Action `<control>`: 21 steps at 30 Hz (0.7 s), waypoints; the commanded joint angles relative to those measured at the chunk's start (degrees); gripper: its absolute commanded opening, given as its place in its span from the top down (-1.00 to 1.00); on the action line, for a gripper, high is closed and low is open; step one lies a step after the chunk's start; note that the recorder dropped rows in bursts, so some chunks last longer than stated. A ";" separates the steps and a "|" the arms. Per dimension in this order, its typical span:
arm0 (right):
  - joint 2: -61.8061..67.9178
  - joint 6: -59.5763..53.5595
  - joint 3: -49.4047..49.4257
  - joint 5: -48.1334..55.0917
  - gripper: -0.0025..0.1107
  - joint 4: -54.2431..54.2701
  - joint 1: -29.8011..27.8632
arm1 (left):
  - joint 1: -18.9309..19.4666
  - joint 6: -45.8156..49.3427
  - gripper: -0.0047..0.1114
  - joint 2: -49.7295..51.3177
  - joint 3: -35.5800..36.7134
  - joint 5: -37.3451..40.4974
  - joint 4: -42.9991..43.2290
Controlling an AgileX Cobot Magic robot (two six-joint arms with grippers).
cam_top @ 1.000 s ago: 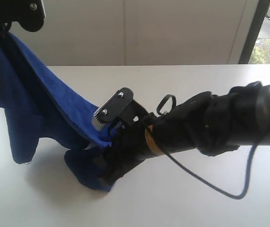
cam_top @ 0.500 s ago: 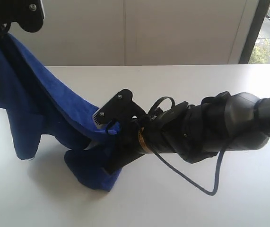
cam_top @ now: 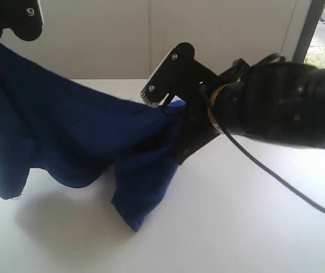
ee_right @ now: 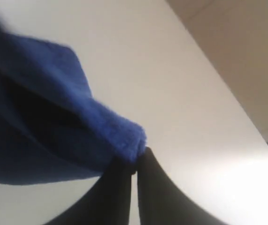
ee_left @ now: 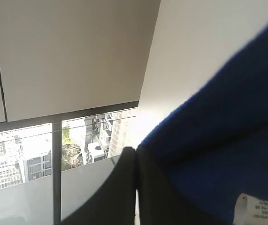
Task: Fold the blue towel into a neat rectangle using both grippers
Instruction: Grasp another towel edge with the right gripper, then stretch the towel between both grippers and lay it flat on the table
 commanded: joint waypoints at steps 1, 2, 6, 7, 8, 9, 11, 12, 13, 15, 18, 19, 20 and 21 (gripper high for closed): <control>-2.02 -29.32 -4.31 12.72 0.96 21.23 -0.05 | 0.42 -0.50 0.92 -0.88 -0.24 0.45 0.92; -2.34 -31.83 -5.62 14.98 0.96 21.65 -0.05 | 1.01 -0.64 0.92 -0.88 -0.24 0.46 0.66; -3.49 -39.70 -11.42 26.94 0.96 21.65 -0.05 | 5.09 -1.08 0.92 -0.88 -0.01 -0.34 -2.60; -3.88 -41.75 -12.80 29.33 0.96 21.65 -0.05 | 5.76 -1.08 0.92 -0.88 -0.01 -0.61 -3.78; -4.17 -43.37 -14.06 31.45 0.96 21.65 -0.05 | 6.38 -0.95 0.92 -0.88 -0.01 -0.98 -4.82; -4.44 -44.14 -15.01 33.25 0.96 21.52 -0.05 | 6.66 -0.95 0.92 -0.88 -0.01 -1.37 -5.82; -5.24 -44.38 -17.03 36.20 0.96 20.32 -0.05 | 6.68 -0.84 0.92 -0.88 -0.01 -1.37 -6.54; -5.66 -44.48 -17.81 37.53 0.96 19.62 -0.05 | 6.68 -0.41 0.92 -0.88 -0.01 -1.26 -6.84; -6.09 -44.88 -18.46 39.13 0.96 18.70 -0.05 | 6.68 -0.21 0.92 -0.88 -0.01 -1.00 -6.84; -6.96 -45.98 -19.28 42.49 0.96 16.99 -0.05 | 6.68 1.03 0.92 -0.88 -0.01 0.16 -6.62; -8.43 -48.04 -20.20 43.49 0.96 16.32 -0.05 | 6.68 2.73 0.92 -1.14 -0.01 2.47 -6.49; -9.14 -48.04 -20.20 43.49 0.96 16.32 -0.05 | 6.68 2.73 0.92 -1.41 -0.01 2.79 -6.49; -9.78 -48.04 -20.20 43.49 0.96 16.48 -0.05 | 6.68 2.73 0.92 -1.85 -0.01 2.75 -6.85; -10.36 -48.04 -20.20 43.49 0.96 16.74 -0.05 | 6.57 2.73 0.92 -2.52 -0.01 2.87 -7.66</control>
